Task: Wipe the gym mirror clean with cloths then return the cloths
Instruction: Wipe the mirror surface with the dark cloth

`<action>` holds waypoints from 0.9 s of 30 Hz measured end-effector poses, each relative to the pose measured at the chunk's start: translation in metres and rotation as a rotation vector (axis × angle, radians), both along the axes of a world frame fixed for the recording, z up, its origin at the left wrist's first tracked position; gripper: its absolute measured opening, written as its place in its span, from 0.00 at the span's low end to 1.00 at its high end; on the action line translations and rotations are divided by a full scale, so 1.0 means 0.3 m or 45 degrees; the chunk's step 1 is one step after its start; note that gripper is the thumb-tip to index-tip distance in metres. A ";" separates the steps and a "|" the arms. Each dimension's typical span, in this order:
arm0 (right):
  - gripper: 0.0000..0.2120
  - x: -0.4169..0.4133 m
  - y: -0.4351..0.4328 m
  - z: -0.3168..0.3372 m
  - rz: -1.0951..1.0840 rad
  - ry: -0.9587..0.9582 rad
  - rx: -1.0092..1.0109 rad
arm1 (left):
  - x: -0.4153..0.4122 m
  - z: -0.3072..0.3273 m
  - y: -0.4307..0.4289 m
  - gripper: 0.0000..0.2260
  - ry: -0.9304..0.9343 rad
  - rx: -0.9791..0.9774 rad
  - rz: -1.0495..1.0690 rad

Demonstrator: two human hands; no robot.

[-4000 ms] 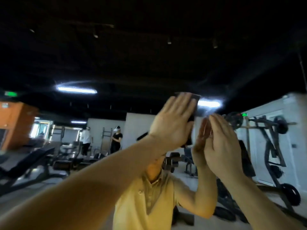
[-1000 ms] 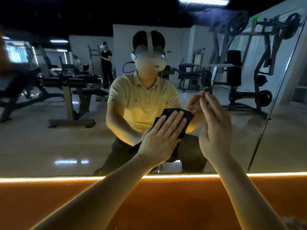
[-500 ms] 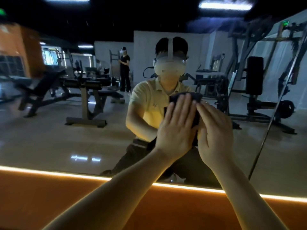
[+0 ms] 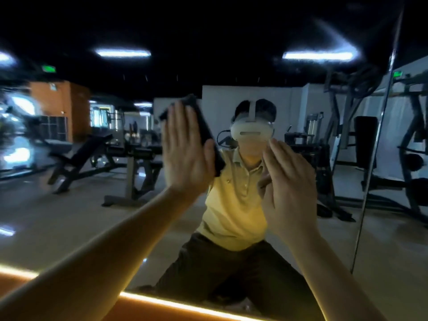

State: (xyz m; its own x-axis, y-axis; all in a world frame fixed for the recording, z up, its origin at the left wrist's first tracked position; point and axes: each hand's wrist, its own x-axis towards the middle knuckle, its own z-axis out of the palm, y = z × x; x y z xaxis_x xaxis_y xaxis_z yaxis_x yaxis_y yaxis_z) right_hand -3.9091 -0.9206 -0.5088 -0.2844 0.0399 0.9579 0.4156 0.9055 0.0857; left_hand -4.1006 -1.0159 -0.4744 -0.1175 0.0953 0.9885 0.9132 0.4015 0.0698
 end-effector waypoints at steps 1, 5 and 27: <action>0.28 0.014 0.008 0.013 0.051 0.030 -0.007 | 0.088 0.004 0.064 0.31 0.125 -0.074 -0.025; 0.25 0.072 0.028 0.105 0.168 0.325 -0.059 | 0.289 0.004 0.197 0.31 0.485 -0.445 -0.088; 0.24 -0.051 -0.006 0.479 -0.004 0.418 0.055 | 0.105 0.364 0.078 0.31 0.667 -0.470 0.021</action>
State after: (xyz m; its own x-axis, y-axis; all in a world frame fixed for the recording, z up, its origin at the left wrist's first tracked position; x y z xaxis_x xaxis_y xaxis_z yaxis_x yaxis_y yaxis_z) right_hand -3.9243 -0.9224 -0.3652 0.0394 -0.0027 0.9992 0.4304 0.9025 -0.0145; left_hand -4.0691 -0.9924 -0.3653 0.3676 0.4426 0.8179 0.7823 0.3284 -0.5293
